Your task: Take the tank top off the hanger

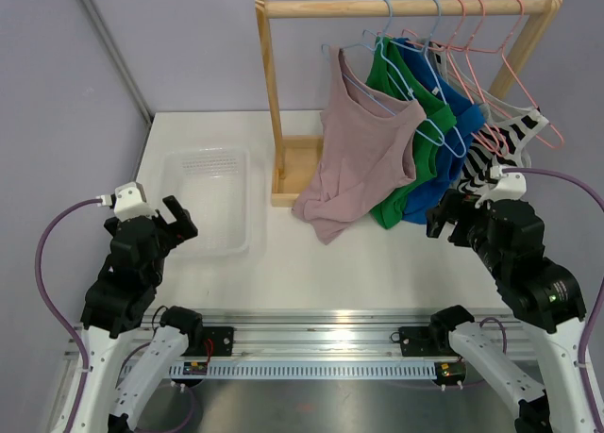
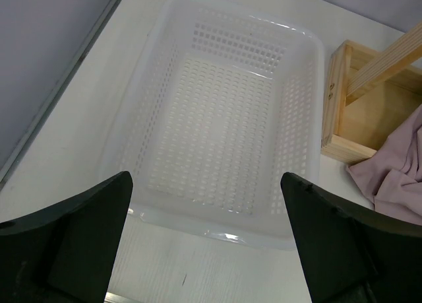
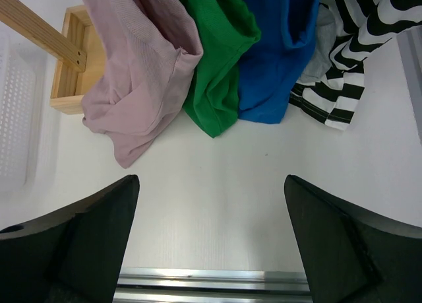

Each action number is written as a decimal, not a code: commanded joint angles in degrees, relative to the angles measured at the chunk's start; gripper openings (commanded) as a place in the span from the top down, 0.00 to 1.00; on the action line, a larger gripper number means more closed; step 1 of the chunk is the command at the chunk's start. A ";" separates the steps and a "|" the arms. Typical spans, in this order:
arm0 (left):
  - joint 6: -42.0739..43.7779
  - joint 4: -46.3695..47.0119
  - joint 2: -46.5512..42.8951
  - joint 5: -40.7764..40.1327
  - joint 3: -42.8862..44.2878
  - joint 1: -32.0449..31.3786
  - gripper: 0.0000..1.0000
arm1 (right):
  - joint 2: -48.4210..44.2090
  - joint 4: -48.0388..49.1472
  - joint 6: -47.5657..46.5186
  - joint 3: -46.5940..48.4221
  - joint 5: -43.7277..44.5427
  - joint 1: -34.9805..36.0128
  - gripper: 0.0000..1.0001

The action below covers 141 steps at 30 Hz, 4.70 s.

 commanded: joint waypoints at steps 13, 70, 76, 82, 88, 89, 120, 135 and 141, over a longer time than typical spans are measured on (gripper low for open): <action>0.82 3.54 1.26 2.88 -0.13 0.25 0.01 | 16.05 6.32 -10.40 23.01 -6.28 0.47 0.01; 2.31 4.77 4.68 26.05 6.01 0.08 0.01 | 54.76 12.47 -16.82 70.07 -22.00 0.29 1.00; -0.85 9.95 11.78 28.66 10.67 -9.12 0.01 | 43.70 15.46 -12.52 54.27 -27.98 0.29 1.00; -2.79 16.45 20.13 18.80 17.88 -24.26 0.01 | 31.73 16.69 -10.41 36.69 -33.43 0.29 1.00; 1.33 25.24 26.21 13.08 22.62 -33.67 0.01 | 20.21 17.40 -6.98 23.67 -41.51 0.38 1.00; 1.69 26.47 28.13 13.25 23.41 -34.19 0.01 | 18.90 17.22 -6.72 22.51 -42.84 0.38 1.00; 8.55 23.58 39.67 -2.05 32.04 -38.68 0.86 | 8.07 18.02 -0.56 14.68 -50.77 0.29 1.00; 9.25 27.98 38.78 12.02 28.70 -39.12 0.27 | 9.04 20.47 0.76 14.68 -52.52 0.30 1.00; 9.78 26.75 41.25 8.51 30.45 -39.12 0.42 | 8.86 20.83 1.20 14.94 -54.01 0.38 1.00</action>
